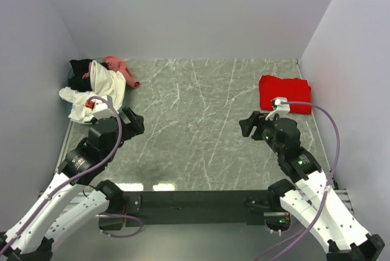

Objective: Fold and stack the t-shirts
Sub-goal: Grab the tshirt from the pile

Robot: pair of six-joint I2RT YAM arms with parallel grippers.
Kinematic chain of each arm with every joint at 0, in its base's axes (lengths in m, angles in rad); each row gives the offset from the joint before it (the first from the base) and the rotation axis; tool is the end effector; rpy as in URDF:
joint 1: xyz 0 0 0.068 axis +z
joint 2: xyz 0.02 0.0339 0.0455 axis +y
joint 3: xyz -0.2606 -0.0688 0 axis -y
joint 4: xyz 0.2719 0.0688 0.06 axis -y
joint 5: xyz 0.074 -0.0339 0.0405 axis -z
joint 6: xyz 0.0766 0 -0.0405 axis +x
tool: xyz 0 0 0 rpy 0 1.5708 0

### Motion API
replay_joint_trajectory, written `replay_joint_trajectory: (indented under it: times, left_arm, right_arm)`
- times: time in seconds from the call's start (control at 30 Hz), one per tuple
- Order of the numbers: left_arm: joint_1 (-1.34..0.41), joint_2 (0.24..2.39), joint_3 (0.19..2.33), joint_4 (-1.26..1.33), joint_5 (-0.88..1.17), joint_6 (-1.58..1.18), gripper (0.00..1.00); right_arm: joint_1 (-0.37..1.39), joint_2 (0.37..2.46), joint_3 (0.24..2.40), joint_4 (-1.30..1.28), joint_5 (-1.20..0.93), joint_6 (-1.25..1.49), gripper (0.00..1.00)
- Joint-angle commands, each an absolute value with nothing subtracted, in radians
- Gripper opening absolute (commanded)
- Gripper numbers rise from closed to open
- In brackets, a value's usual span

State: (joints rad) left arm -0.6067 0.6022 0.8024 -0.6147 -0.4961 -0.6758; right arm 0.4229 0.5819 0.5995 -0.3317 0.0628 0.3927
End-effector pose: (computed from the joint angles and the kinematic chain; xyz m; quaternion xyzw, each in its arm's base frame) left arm 0.1762 -0.0779 0.3171 -0.1621 0.8067 -0.1521 0.5475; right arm 0.1991 0.0843 0.2750 0.0062 0.8088 0.2097 0.5494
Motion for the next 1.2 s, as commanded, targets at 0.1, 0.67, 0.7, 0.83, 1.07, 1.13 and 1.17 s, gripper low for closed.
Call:
replay_joint_trajectory:
  times: [0.1,0.67,0.7,0.83,1.07,1.13,1.17]
  left_arm:
    - [-0.611,0.595,0.844,-0.643,-0.564,-0.686,0.93]
    - [-0.566,0.764,0.824,-0.379,-0.456,-0.569,0.99]
    - [-0.531,0.814,0.847,-0.364,-0.401,-0.563,0.99]
    - [-0.255,0.929,0.908,-0.286,-0.278,-0.548,0.99]
    - [-0.071,1.158,1.014,-0.166,-0.368,-0.557,0.99]
    - [-0.045,1.250,1.067,-0.140,-0.397,-0.548,0.99]
    - [-0.038,1.317,1.112,-0.134,-0.422,-0.542,0.99]
  right_arm:
    - [0.425,0.577,0.617,-0.314,0.078,0.393,0.74]
    - [0.423,0.574,0.578,-0.290,0.058,0.400,0.75]
    - [0.425,0.578,0.578,-0.288,0.048,0.400,0.75]
    - [0.425,0.565,0.581,-0.287,0.029,0.396,0.74]
    - [0.426,0.549,0.545,-0.259,0.005,0.396,0.75]
    - [0.425,0.551,0.538,-0.253,0.000,0.400,0.75]
    - [0.425,0.551,0.534,-0.242,-0.023,0.400,0.75]
